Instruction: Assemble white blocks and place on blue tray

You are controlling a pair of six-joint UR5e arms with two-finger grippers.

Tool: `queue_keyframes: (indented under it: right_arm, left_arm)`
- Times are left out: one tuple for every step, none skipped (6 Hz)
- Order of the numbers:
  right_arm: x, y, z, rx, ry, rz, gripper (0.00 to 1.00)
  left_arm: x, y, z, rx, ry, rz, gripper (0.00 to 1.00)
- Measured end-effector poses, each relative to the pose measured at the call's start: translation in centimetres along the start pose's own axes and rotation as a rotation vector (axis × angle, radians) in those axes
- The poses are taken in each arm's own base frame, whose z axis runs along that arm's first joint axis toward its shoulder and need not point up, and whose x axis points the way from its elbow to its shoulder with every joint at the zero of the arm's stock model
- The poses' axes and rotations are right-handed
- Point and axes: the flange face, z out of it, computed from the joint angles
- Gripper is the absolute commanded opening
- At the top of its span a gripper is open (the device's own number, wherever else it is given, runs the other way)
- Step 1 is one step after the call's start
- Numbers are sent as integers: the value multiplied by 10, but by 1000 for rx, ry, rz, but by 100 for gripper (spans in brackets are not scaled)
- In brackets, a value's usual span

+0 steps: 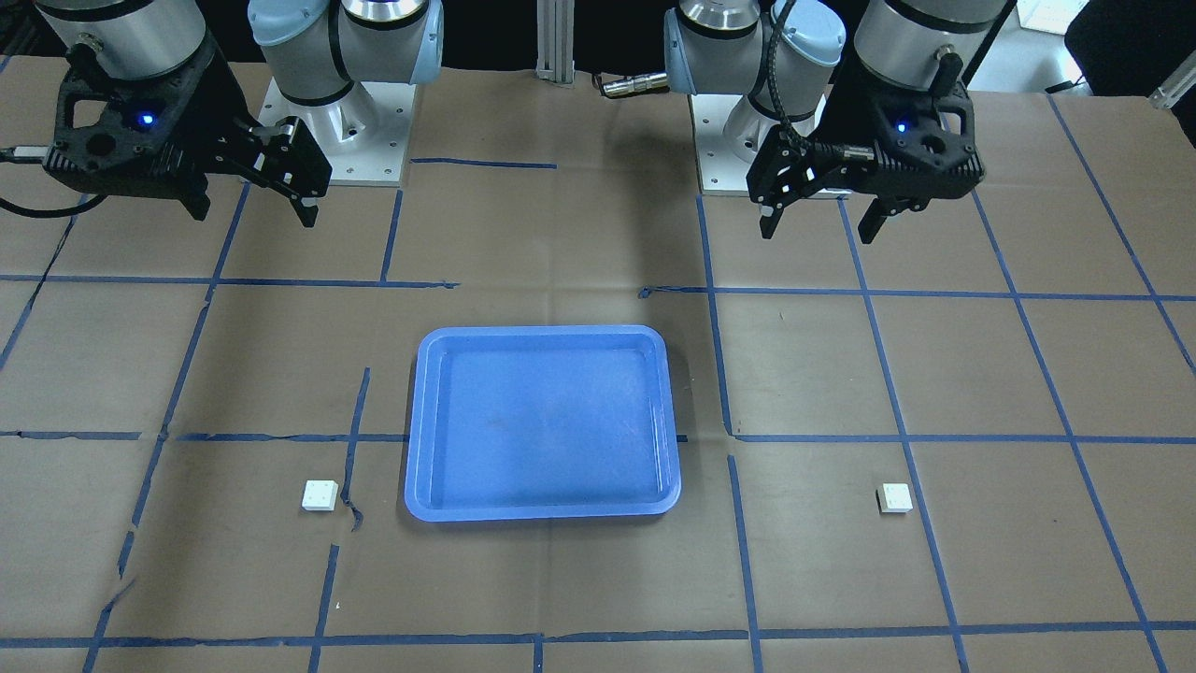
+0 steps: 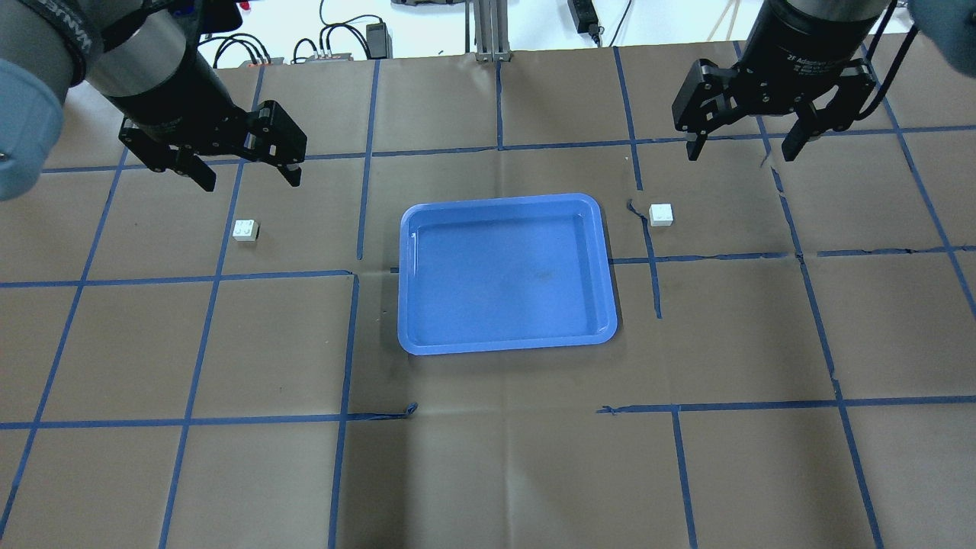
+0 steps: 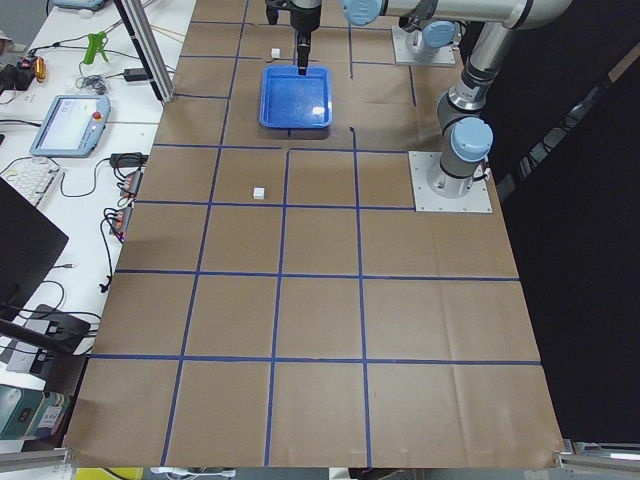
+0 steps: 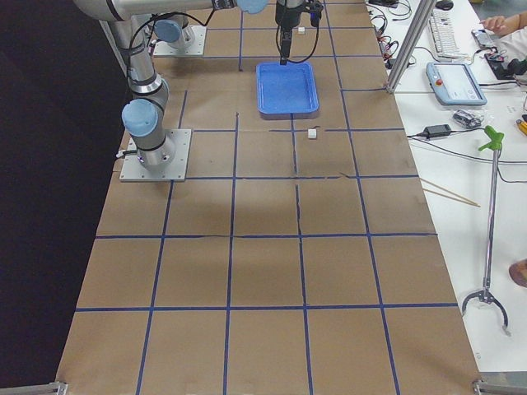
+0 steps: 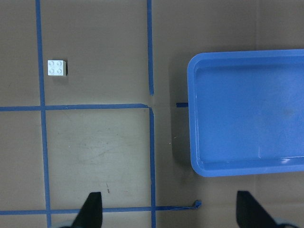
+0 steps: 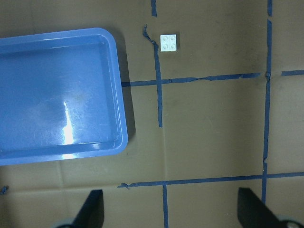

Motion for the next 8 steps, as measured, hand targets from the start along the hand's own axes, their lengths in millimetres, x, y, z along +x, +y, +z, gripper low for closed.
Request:
queue_keyframes:
  right_arm:
    - [0,0,0,0,0,0,100]
    - [0,0,0,0,0,0,100]
    - [0,0,1,-1,0,-3,100]
    - [0,-1,2,-4,1,-34,100]
    - [1,-3,4,-8,1,-106,100]
    - [3,-6,6,-11,1,-205,100]
    - [5,-7,7,-11,0,-342,100]
    - [7,-7,8,-13,0,-521,100]
  left_arm:
    - [-35,-27,28,-28,4,9,100]
    - [-81,-61,66,-30,7,23,100]
    - [-121,-93,109,-14,5,31,100]
    - [-147,-117,156,-6,3,34,100]
    - [-161,-136,204,-2,1,37,99]
    - [-171,-149,244,10,-8,45,99]
    - [-189,-154,274,2,-11,45,99]
    - [-207,-152,297,-20,-5,31,96]
